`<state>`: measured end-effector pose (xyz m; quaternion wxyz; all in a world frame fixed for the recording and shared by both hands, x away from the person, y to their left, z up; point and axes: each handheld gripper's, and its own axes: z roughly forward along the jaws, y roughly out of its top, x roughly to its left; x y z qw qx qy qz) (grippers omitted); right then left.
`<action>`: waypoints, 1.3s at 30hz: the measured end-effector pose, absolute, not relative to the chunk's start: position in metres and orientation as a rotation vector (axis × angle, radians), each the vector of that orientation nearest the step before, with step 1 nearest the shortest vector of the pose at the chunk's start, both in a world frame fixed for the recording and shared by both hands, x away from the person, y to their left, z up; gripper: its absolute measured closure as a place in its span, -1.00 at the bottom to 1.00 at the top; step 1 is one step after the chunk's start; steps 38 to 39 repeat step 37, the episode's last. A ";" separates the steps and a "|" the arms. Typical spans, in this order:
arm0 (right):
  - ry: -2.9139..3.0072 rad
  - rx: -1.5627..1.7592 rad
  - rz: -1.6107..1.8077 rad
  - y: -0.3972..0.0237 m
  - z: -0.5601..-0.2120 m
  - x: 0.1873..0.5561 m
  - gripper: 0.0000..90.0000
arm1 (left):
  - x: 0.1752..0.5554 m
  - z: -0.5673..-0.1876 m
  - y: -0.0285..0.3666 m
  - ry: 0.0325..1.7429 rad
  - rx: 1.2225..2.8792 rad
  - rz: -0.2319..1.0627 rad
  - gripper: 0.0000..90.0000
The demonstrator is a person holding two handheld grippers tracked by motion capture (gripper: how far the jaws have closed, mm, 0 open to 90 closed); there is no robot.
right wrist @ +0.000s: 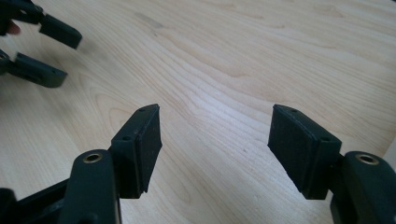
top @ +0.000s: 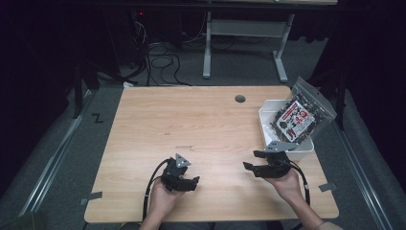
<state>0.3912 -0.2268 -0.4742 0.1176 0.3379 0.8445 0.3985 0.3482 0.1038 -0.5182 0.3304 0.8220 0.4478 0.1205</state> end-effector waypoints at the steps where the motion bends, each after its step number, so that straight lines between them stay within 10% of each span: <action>1: 2.476 0.989 1.153 -0.225 -0.476 0.392 -0.22 | 0.348 -0.518 0.104 1.172 2.148 0.313 -0.36; 39: 2.464 1.016 1.019 -0.232 -0.501 0.392 -0.20 | 0.347 -0.517 0.103 1.169 2.143 0.318 -0.37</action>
